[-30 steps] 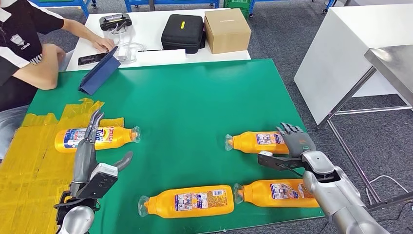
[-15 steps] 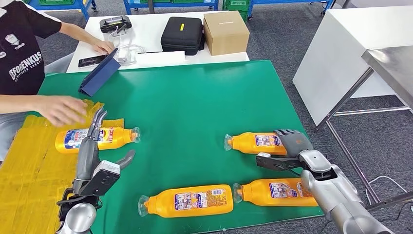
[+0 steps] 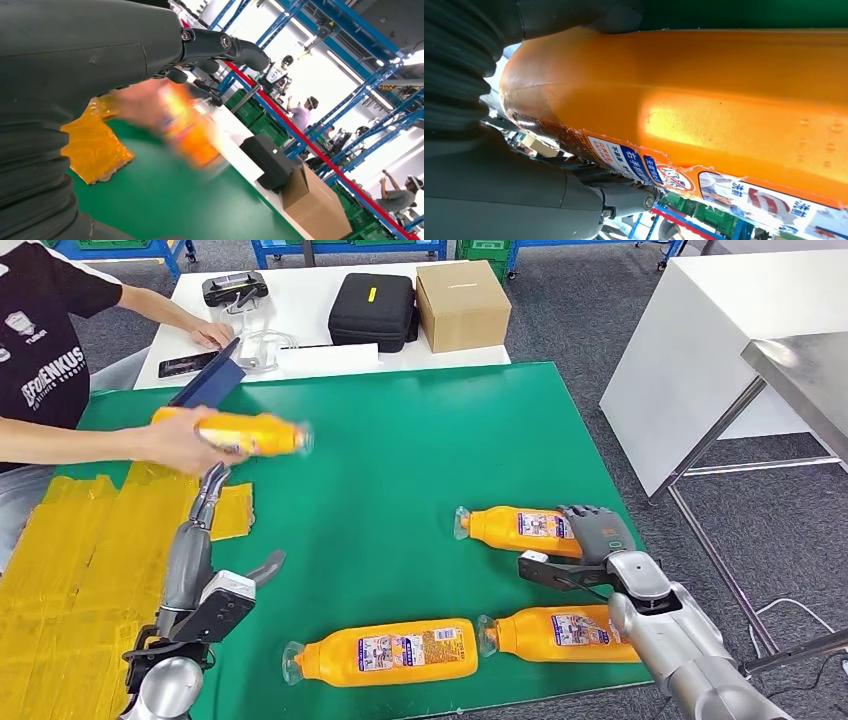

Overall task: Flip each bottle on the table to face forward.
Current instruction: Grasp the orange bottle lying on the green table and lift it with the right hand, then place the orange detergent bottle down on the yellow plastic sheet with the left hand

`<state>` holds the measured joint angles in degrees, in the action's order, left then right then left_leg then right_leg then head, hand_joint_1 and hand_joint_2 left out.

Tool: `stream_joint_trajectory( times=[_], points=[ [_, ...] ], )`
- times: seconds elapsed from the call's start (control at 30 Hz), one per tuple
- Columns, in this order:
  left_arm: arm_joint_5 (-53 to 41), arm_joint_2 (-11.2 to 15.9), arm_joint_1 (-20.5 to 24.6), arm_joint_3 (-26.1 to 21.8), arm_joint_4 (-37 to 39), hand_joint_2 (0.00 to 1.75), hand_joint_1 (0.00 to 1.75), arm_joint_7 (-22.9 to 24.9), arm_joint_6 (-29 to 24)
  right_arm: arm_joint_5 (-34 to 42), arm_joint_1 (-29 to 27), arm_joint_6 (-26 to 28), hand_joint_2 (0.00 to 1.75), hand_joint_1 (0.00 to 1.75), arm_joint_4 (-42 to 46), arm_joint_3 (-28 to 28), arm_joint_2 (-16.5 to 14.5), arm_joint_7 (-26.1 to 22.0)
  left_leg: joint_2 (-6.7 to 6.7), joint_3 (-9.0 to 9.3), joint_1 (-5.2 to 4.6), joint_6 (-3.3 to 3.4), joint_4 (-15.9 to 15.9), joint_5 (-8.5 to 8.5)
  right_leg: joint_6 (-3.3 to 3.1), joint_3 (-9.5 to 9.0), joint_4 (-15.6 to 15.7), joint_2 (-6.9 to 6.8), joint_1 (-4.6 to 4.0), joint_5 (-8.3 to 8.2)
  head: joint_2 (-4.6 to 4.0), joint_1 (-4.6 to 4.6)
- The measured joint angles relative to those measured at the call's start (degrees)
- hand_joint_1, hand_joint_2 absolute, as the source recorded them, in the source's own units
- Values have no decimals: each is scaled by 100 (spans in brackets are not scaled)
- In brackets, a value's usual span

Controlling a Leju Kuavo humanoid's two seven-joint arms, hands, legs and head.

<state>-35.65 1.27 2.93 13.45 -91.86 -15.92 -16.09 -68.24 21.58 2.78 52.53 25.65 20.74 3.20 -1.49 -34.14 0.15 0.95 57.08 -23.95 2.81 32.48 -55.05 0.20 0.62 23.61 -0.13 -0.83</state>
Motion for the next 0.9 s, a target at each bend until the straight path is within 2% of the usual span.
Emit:
stream_joint_trajectory(
  times=[0.17,0.3,0.4,0.5,0.6,0.73,0.9],
  points=[
    [-3,0,0,2,0,175,0,1,2,3,-16,38,175,175,14,-7,-16,2,0,0,0,0,0,0,0,-1,0,0,0,0,0,0],
    [-50,0,-6,16,-26,175,0,19,122,163,-216,533,175,175,213,-132,-156,-34,5,-13,0,1,0,2,0,3,-1,-2,-1,0,0,1],
    [-91,-3,-44,68,-112,175,0,59,281,509,-615,1141,175,175,782,-420,-496,-215,9,-38,1,1,0,5,1,22,-5,-4,-2,-1,0,-1],
    [-89,-13,-111,137,-183,175,0,95,392,1012,-1033,1822,175,175,1691,-720,-990,-576,9,-58,2,-2,0,7,0,47,-10,-6,-3,2,0,-4],
    [12,-17,-166,188,-199,175,0,92,497,1506,-1323,2257,175,175,2508,-882,-1397,-976,19,-70,4,-3,0,7,-3,55,-11,-13,-4,8,0,-1],
    [123,-19,-160,246,-195,175,0,59,611,2094,-1571,2443,175,175,3207,-910,-1831,-1453,23,-89,3,-3,-1,6,-4,72,-11,-14,-2,9,0,0],
    [234,-20,-83,363,-165,175,0,39,727,2727,-1653,2374,175,175,3495,-806,-2246,-1748,24,-93,-1,-2,-1,6,-3,75,-10,-15,2,9,0,0]
  ],
)
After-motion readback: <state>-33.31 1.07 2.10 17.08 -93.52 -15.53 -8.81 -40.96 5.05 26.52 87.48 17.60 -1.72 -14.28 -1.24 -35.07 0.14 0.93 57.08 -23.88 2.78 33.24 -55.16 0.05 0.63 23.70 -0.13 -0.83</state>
